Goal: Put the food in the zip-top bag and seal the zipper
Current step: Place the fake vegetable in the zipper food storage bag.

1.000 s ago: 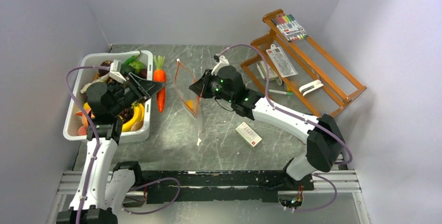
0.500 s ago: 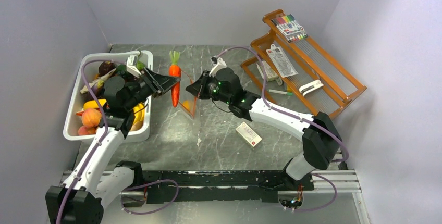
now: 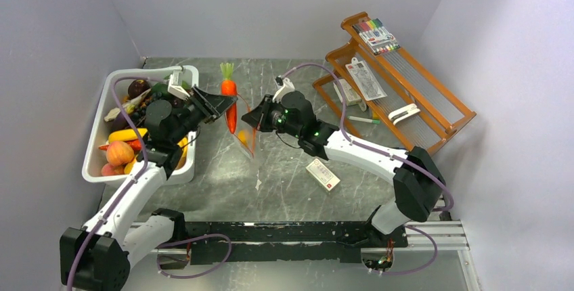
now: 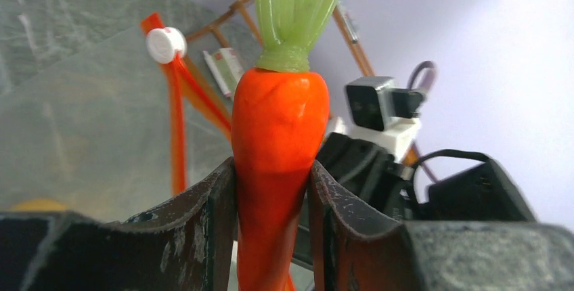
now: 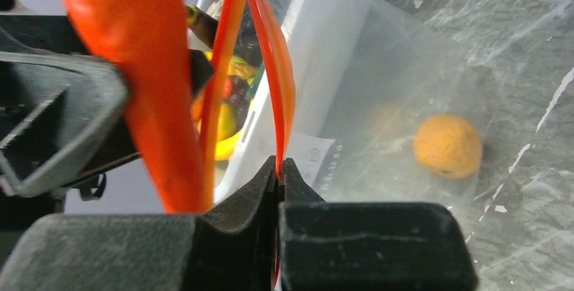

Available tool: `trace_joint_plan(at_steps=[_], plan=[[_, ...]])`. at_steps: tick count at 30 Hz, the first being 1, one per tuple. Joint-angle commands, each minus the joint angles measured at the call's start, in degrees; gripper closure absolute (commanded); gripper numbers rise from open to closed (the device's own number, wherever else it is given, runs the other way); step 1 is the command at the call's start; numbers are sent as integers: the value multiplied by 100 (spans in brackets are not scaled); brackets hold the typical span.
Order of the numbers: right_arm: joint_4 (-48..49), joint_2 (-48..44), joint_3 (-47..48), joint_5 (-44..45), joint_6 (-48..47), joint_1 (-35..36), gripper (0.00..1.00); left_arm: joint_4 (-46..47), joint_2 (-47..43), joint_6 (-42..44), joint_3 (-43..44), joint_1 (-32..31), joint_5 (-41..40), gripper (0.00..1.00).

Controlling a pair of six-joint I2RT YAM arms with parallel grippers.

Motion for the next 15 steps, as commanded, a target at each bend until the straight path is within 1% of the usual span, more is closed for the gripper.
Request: trace_joint_plan(at_steps=[1,5,9,13,15], plan=[[321,-163,-45,-101,183,21,100,-286,0,905,39,-266,-858,69],[398,-188,-60,-201,301,26,100,-36,-37,1221,-153,-462,-1203,68],[457,-151,-85,-295,355,22,100,-8,-91,1391,-197,-497,-1121,66],[724,-151,-207,-405,460,21,100,671,-395,1372,-654,-533,-1135,67],[723,-132,-205,-403,451,22,100,812,-514,1416,-744,-535,-1084,65]])
